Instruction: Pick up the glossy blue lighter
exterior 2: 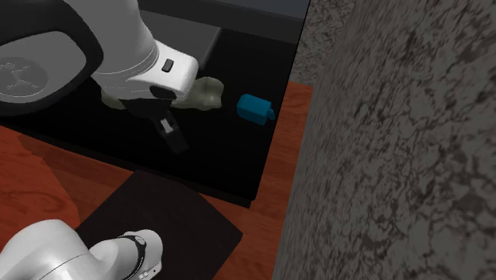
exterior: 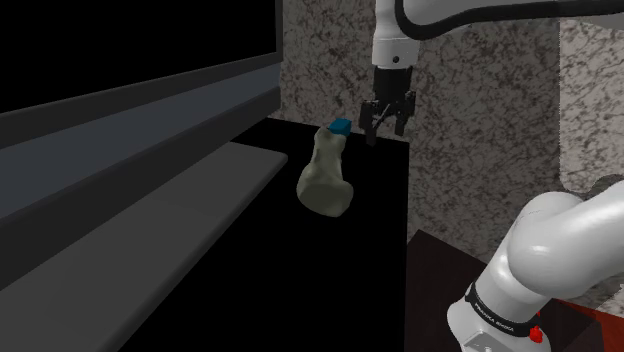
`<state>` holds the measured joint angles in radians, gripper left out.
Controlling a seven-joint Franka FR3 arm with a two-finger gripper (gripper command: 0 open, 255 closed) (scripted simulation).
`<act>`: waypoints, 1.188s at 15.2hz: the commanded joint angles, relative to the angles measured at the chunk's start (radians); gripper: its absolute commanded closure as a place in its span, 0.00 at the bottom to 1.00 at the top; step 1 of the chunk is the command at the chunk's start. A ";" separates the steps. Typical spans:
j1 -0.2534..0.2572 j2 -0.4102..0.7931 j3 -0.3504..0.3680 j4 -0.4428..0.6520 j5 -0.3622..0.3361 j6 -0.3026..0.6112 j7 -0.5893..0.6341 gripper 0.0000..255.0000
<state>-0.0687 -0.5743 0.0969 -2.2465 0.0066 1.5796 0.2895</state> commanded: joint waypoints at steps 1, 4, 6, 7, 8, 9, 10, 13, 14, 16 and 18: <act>-0.028 0.067 0.014 0.040 0.010 0.040 0.093 0.00; -0.068 0.167 0.026 0.110 0.016 0.091 0.220 0.00; -0.092 0.231 0.030 0.160 0.016 0.119 0.303 0.00; -0.104 0.263 0.031 0.185 0.015 0.132 0.343 0.00; -0.115 0.293 0.031 0.211 0.014 0.144 0.384 0.00; -0.126 0.323 0.030 0.237 0.012 0.156 0.423 0.00; -0.137 0.353 0.028 0.263 0.010 0.166 0.463 0.00; -0.167 0.436 0.018 0.341 0.003 0.193 0.578 0.00; -0.176 0.463 0.013 0.368 0.000 0.200 0.615 0.00; -0.189 0.503 0.004 0.409 -0.004 0.211 0.672 0.00; -0.189 0.502 0.004 0.381 -0.004 0.238 0.672 0.00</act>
<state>-0.2562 -0.0809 0.1013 -1.8663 0.0038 1.8077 0.9527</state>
